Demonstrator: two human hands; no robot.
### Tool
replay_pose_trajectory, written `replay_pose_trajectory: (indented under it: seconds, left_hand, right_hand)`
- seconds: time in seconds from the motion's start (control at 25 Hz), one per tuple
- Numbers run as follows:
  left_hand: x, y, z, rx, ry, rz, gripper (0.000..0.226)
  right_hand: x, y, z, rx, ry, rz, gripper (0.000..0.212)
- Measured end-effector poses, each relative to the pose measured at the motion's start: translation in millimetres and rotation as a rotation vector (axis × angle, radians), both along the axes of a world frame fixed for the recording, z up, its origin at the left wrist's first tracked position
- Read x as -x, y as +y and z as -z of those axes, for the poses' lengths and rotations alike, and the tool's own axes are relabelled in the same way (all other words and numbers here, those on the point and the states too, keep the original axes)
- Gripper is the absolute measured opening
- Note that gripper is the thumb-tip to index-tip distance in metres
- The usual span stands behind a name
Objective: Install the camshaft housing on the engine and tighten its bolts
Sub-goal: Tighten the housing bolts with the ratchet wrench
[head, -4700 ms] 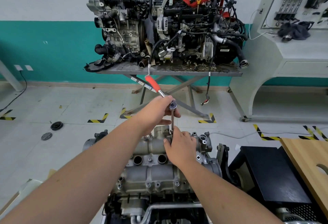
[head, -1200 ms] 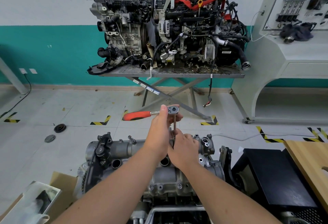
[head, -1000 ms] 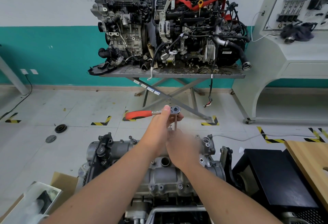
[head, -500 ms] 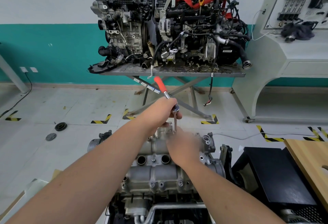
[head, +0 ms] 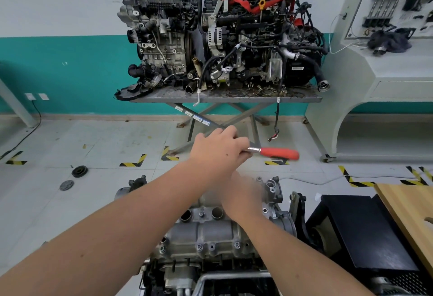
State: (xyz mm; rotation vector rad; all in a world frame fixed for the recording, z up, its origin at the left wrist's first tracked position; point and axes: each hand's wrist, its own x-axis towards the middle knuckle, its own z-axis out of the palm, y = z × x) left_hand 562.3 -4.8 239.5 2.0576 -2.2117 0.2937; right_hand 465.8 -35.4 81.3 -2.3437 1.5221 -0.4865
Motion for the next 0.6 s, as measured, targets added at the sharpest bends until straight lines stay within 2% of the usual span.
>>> replay_pose_trajectory:
  seconds: [0.08,0.16,0.28,0.36,0.44,0.48,0.6]
  left_hand:
    - [-1,4,11,0.092,-0.014,0.025,0.036]
    - [1,10,22,0.197,0.090,0.049,0.048]
    - [3,17,44,0.273,0.484,0.096,0.056]
    - [4,20,57,0.257,0.862,0.129,0.054]
    - [11,23,66,0.235,1.256,0.150,0.044]
    - [15,24,69,0.265,1.371,0.160,0.040]
    - [26,20,70,0.412,1.513,0.110,0.043]
  right_hand:
    - [0,2,0,0.026,-0.049,0.017,0.032]
    - [0,6,-5,0.099,-0.097,0.025,0.024]
    - [0,3,0,0.171,0.000,-0.002,0.015]
    - [-2,0,2,0.061,0.051,-0.028,0.033]
    - [-2,-1,4,0.023,0.009,-0.010,0.045]
    - [-3,0,4,0.021,0.000,-0.001,0.047]
    - [-2,-1,2,0.008,0.023,-0.009,0.047]
